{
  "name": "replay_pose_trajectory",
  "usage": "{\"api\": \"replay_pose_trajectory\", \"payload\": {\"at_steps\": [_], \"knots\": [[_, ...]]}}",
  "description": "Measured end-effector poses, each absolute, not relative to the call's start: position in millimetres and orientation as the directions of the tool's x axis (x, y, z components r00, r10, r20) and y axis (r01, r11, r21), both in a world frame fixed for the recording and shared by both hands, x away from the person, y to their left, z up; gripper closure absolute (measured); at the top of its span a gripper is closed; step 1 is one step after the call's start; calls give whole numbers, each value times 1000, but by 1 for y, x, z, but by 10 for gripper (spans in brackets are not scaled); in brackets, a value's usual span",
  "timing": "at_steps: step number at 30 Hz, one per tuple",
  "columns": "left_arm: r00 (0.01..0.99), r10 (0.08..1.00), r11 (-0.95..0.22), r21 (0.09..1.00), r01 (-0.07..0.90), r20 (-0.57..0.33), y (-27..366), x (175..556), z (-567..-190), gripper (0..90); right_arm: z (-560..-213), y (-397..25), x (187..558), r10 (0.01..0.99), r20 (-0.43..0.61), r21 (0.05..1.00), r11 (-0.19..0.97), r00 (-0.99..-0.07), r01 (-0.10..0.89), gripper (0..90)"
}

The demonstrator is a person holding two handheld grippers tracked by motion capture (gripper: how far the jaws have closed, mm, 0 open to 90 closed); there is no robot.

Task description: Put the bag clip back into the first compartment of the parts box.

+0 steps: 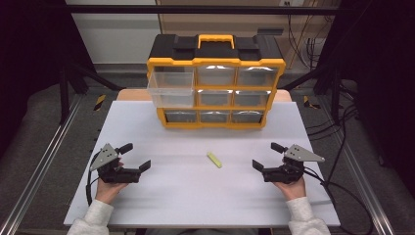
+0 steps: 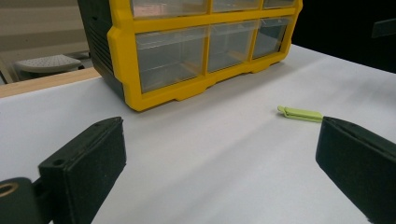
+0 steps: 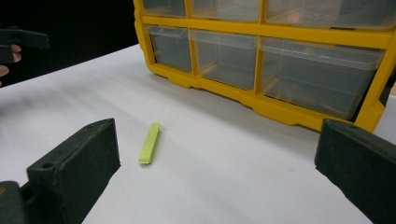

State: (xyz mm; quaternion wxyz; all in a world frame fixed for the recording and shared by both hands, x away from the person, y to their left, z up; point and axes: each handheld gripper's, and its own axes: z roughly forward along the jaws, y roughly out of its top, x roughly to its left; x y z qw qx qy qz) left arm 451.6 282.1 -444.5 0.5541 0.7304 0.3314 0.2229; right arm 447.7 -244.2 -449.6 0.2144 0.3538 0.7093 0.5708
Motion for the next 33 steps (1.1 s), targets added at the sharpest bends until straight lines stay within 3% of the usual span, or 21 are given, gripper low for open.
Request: {"api": "replay_pose_trajectory", "payload": {"at_steps": [33], "knots": [[677, 735, -175, 956, 237, -33, 282, 452, -446, 16, -428, -176, 472, 708, 64, 928, 217, -704, 303, 10]]}}
